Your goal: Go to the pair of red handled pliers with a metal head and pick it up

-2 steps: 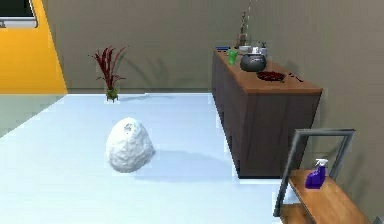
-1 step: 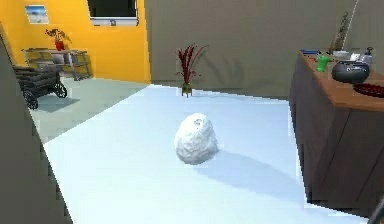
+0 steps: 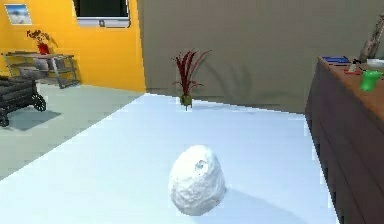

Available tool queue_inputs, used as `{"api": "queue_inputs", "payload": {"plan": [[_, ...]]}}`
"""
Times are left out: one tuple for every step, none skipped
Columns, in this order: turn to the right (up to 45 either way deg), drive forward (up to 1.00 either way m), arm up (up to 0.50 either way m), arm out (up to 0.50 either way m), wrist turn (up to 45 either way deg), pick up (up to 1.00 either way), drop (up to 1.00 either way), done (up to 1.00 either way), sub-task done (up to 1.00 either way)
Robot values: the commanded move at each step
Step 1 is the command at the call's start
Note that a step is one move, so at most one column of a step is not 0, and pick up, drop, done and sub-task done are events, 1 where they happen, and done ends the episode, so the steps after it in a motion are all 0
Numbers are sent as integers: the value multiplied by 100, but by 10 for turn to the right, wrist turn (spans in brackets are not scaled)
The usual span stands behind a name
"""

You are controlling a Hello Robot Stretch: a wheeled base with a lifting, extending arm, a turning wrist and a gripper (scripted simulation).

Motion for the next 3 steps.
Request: {"api": "queue_inputs", "payload": {"plan": [[-60, 0, 0, 0, 0, 0, 0, 0, 0], [0, 50, 0, 0, 0, 0, 0, 0, 0], [-450, 0, 0, 0, 0, 0, 0, 0, 0]]}}
